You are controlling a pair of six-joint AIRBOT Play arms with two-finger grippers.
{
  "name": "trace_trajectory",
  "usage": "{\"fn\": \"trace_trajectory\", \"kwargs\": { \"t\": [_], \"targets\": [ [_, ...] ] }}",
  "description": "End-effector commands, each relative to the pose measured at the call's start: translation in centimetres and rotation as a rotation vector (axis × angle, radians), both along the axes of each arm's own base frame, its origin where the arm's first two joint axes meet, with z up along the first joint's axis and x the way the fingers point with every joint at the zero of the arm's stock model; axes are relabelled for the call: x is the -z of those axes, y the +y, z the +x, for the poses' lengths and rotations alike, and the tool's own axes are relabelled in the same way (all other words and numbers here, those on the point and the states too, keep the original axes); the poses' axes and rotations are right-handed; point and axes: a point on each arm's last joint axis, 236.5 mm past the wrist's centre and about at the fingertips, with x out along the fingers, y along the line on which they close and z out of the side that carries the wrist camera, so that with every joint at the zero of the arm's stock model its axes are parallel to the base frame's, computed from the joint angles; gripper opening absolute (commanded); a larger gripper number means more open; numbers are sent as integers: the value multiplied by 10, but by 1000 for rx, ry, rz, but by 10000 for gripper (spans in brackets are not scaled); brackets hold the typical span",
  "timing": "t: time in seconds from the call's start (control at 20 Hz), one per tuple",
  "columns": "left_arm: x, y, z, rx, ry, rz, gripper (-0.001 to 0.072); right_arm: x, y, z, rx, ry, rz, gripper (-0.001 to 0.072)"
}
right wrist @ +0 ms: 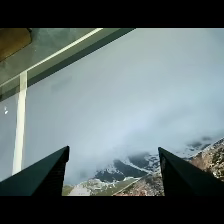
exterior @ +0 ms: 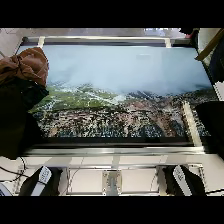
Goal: Fold the clothes and pants, and hang the long-sleeved shirts on hangers.
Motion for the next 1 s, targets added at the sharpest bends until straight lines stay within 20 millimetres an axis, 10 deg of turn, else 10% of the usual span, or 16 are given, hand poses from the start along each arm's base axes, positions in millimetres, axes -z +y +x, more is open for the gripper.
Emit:
{"fn": "trace_trajectory", "kwargs": {
  "t": [0.0,0.7,0.75,0.8,0.95],
  "targets": [
    [30,27,13,-28,98,-77,693,13,9,-7,-37,64,11,626],
    [127,77,33,-8,437,-197,659,32,49,-27,-154,184,155,636],
    [128,79,31,-8,454,-189,421,32,49,-27,-154,184,155,636],
    [126,80,29,-7,463,-183,34,31,49,-27,-155,183,155,635],
    [103,79,31,-15,447,-160,30,31,50,-27,-157,180,157,635]
  ]
}}
